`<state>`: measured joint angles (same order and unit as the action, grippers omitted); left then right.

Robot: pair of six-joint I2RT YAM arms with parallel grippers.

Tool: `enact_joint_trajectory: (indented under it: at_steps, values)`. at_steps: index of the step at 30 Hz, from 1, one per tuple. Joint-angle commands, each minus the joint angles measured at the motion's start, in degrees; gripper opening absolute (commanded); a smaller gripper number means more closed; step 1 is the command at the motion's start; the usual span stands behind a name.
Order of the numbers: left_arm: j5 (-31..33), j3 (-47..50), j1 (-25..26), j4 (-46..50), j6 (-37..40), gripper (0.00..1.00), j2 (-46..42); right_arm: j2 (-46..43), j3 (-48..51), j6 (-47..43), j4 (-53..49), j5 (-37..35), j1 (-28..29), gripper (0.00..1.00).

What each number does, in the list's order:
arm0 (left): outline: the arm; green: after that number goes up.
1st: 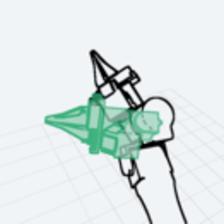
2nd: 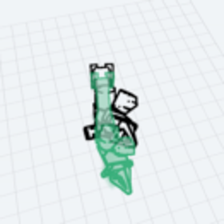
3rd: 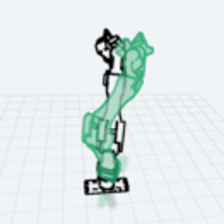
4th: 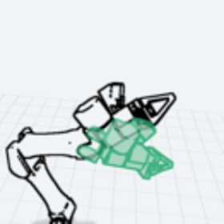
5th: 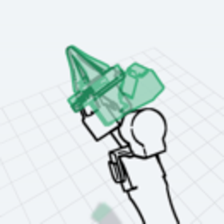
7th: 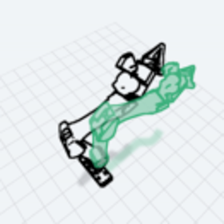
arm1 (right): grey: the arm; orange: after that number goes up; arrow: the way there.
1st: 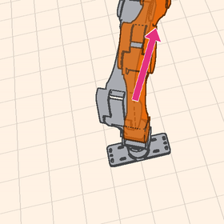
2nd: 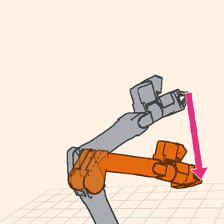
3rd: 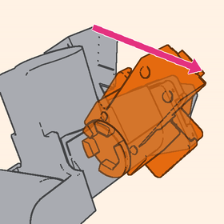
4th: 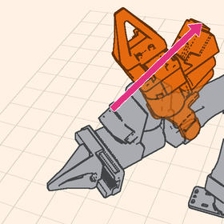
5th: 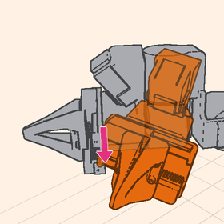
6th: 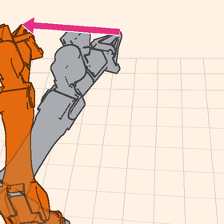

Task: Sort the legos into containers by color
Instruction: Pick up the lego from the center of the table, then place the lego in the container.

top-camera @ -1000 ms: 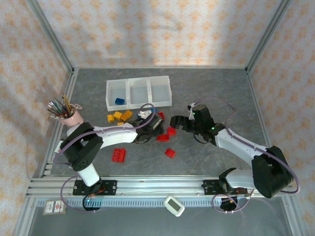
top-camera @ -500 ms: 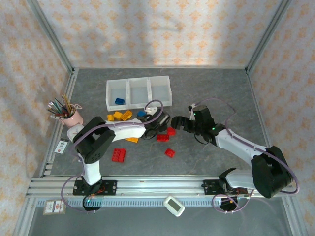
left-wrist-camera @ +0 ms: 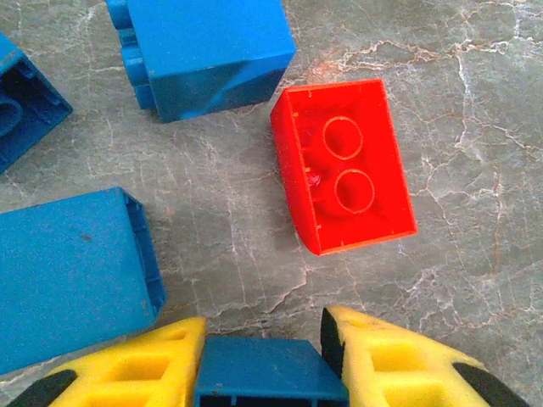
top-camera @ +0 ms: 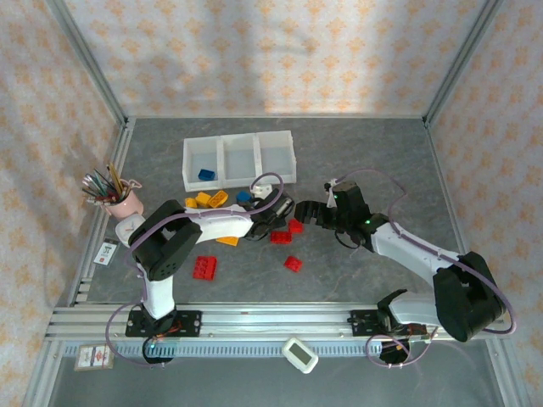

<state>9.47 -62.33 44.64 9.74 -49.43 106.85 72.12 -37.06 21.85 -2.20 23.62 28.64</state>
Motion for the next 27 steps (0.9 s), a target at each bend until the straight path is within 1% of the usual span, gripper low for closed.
enact_joint_trajectory:
  at_steps: [1,5,9,11,15,17,22,24,27]
  values:
    - [2.1,-0.4,0.6,3.2,1.1,0.25,-2.7,-1.7,-1.6,-1.8,-1.2,-0.4,-0.4,1.0]
    - [2.5,0.6,1.0,4.5,1.4,0.2,-6.5,-2.1,-3.5,-2.8,-3.0,0.6,-0.4,1.0]
    - [4.5,2.6,1.0,6.1,1.8,0.19,-13.0,-2.2,-5.9,-3.3,-4.4,2.0,-0.2,1.0]
    - [7.0,3.1,1.0,7.8,2.4,0.19,-16.4,-1.9,-7.0,-3.2,-4.6,2.0,0.4,1.0]
    - [14.4,2.2,-0.5,12.6,4.6,0.19,-22.8,-0.5,-9.3,-2.7,-3.3,1.8,2.7,1.0]
    - [15.5,2.3,-3.0,13.2,6.0,0.19,-25.2,0.7,-10.2,-1.8,-1.4,1.5,4.2,1.0]
    - [13.7,3.6,-13.0,10.9,10.5,0.19,-28.4,4.8,-12.0,0.7,5.0,1.0,8.2,1.0]
    - [12.1,3.4,-16.9,8.8,13.4,0.19,-27.8,6.5,-12.7,1.5,7.4,0.9,9.1,1.0]
    - [9.9,1.2,-22.7,7.2,15.5,0.19,-24.7,8.7,-13.5,2.2,9.9,0.0,9.7,0.99]
